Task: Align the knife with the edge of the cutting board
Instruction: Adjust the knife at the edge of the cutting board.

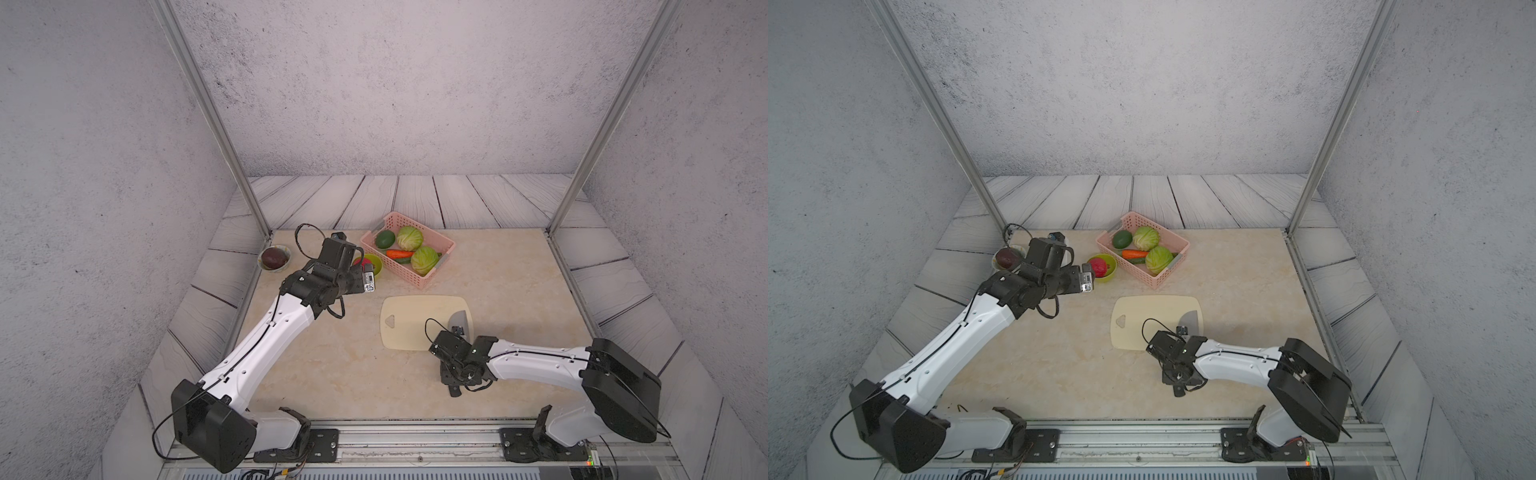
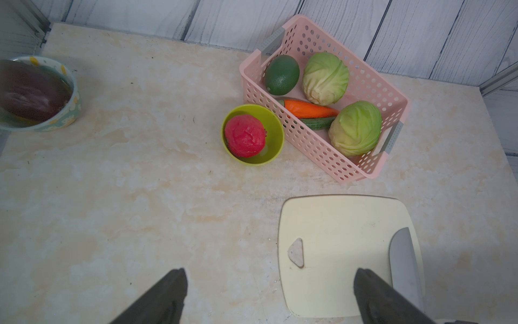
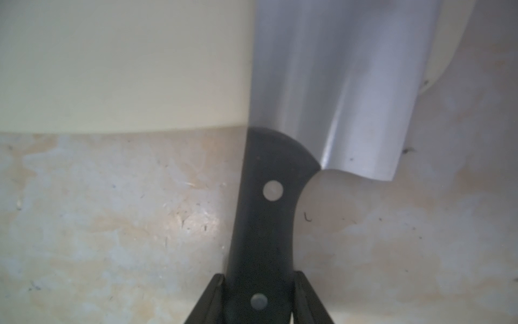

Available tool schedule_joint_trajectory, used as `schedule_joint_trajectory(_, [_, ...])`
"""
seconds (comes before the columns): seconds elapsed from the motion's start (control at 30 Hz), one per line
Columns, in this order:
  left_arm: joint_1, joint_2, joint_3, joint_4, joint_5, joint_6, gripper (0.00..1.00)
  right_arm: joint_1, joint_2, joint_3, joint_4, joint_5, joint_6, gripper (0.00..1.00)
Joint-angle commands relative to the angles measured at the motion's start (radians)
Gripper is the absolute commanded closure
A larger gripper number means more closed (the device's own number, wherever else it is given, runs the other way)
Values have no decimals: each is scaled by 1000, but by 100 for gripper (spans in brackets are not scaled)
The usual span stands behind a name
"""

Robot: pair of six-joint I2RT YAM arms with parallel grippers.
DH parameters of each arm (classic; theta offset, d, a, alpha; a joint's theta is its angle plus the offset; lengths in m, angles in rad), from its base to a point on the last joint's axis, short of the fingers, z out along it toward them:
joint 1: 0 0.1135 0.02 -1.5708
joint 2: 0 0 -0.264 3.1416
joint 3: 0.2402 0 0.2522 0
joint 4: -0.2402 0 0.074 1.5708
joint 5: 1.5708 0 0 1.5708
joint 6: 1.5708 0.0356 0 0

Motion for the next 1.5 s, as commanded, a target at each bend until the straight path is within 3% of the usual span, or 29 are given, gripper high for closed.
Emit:
schedule_joint_trajectory(0.0, [-3,-15,7,-7,-18,-1,2,4,14,-8,-28,35,4,65])
schedule_joint_trajectory(0.37, [-3,-14,6,-9,-26,0,2,3,15,15,-62,81,-8,76])
schedule_joint_trajectory(1.47, [-3,2,7,-13,-46,3,2,-74,27,92,-35,115,-145,83])
